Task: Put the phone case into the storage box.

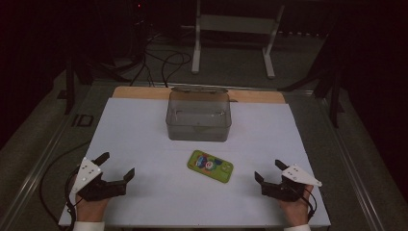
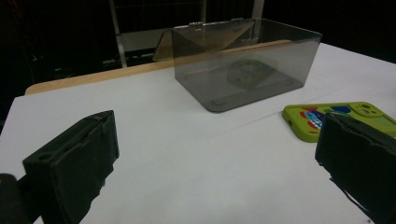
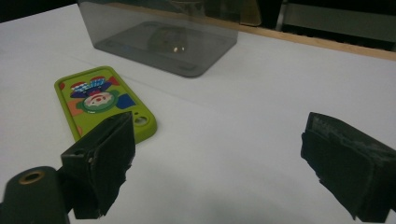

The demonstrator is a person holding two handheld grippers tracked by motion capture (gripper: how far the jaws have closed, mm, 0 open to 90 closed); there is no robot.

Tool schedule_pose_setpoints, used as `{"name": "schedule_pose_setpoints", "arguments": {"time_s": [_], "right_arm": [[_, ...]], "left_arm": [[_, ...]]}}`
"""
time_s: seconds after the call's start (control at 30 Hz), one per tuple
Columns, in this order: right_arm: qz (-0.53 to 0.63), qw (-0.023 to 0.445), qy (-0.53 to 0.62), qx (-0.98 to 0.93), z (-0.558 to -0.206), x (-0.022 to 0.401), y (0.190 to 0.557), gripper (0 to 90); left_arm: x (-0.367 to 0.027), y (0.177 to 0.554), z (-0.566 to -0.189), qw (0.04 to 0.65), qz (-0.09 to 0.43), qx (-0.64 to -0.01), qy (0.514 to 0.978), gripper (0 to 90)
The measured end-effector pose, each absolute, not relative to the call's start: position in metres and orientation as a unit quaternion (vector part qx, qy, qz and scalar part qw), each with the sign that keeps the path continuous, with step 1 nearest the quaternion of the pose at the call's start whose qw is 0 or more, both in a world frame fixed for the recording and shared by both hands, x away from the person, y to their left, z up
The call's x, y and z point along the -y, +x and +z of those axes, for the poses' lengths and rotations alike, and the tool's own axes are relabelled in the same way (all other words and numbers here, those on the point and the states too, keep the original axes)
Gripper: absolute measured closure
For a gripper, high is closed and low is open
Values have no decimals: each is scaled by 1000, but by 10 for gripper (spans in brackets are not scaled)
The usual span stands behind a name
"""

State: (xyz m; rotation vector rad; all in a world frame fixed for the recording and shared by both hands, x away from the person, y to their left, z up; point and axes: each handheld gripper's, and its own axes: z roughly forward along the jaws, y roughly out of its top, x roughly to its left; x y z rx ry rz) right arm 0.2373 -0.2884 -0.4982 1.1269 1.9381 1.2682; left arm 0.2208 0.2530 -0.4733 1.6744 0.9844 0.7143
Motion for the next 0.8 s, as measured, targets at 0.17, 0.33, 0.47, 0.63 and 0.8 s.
{"name": "schedule_pose_setpoints", "arguments": {"time_s": [0.17, 0.33, 0.47, 0.63, 0.8], "right_arm": [[471, 276, 420, -725, -499, 288, 238, 102], [469, 276, 425, -723, -499, 289, 239, 100], [472, 270, 426, -724, -500, 288, 241, 100], [469, 258, 427, -728, -500, 286, 243, 100], [475, 241, 435, -726, -498, 284, 245, 97]], "left_arm": [[-251, 222, -476, 506, 299, -407, 700, 1], [-252, 222, -478, 506, 302, -406, 698, 1], [-252, 223, -482, 500, 311, -408, 698, 1], [-248, 223, -484, 495, 316, -402, 703, 1], [-246, 224, -485, 494, 318, -401, 703, 1]]}}
